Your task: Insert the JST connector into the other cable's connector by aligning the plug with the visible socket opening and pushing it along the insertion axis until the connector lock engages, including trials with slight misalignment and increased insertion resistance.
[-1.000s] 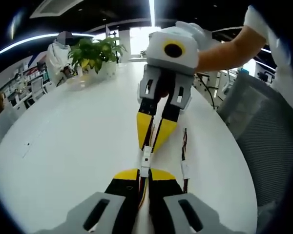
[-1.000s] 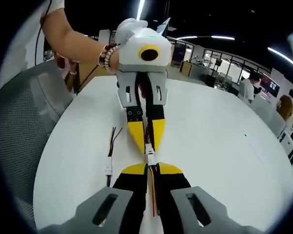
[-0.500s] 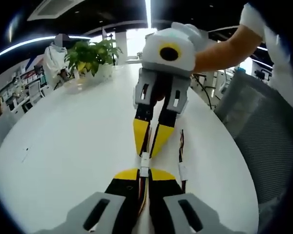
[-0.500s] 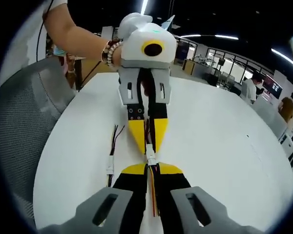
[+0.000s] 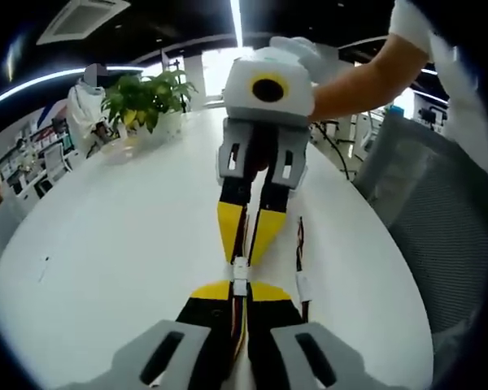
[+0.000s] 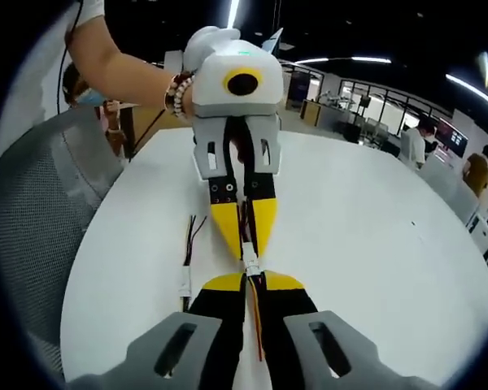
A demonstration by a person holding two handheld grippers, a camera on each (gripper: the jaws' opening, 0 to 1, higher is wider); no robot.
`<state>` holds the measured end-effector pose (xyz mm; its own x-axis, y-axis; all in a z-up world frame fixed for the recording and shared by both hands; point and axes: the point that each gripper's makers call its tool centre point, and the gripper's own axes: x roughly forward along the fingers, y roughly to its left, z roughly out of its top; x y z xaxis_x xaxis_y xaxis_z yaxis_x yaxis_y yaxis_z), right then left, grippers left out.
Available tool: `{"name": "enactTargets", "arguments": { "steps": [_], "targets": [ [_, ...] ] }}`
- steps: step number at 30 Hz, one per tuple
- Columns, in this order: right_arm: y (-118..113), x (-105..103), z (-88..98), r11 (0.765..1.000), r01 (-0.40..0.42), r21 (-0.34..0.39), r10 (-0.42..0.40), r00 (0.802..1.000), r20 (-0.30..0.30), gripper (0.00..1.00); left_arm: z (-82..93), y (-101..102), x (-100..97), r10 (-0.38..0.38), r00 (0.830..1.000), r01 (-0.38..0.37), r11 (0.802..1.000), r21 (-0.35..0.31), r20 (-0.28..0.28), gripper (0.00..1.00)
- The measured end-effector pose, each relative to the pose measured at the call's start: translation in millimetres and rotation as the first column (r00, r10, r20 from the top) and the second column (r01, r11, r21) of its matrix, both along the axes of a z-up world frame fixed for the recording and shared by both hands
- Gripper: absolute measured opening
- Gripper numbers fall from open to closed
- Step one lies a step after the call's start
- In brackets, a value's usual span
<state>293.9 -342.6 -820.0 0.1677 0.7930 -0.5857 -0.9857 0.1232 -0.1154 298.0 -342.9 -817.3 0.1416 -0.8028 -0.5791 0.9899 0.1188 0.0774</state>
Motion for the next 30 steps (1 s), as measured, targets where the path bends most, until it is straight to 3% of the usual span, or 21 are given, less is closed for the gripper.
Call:
{"name": "enactTargets", "arguments": {
  "steps": [9,21,30],
  "targets": [
    [2.2,-1.8,-6.6,1.0,0.002,-0.004,-0.002,1.0,-0.01,0.03,-6.1,2.3,-2.3,0.011,1.0,-0.011,1.0,0.019,-0.025,0.0],
    [5.7,26.1,-5.6,0.999,0.034,0.016,-0.034,0.999,0.011,0.04,-5.4,6.6,26.0,0.03,1.0,-0.03,0.999,0.026,-0.009,0.0],
    [6.7,46.5,-12.5,0.998,0.061,0.022,-0.061,0.998,0.008,0.04,-13.1,6.7,48.0,0.045,0.999,-0.044,0.999,0.031,-0.026,0.0]
  ]
}}
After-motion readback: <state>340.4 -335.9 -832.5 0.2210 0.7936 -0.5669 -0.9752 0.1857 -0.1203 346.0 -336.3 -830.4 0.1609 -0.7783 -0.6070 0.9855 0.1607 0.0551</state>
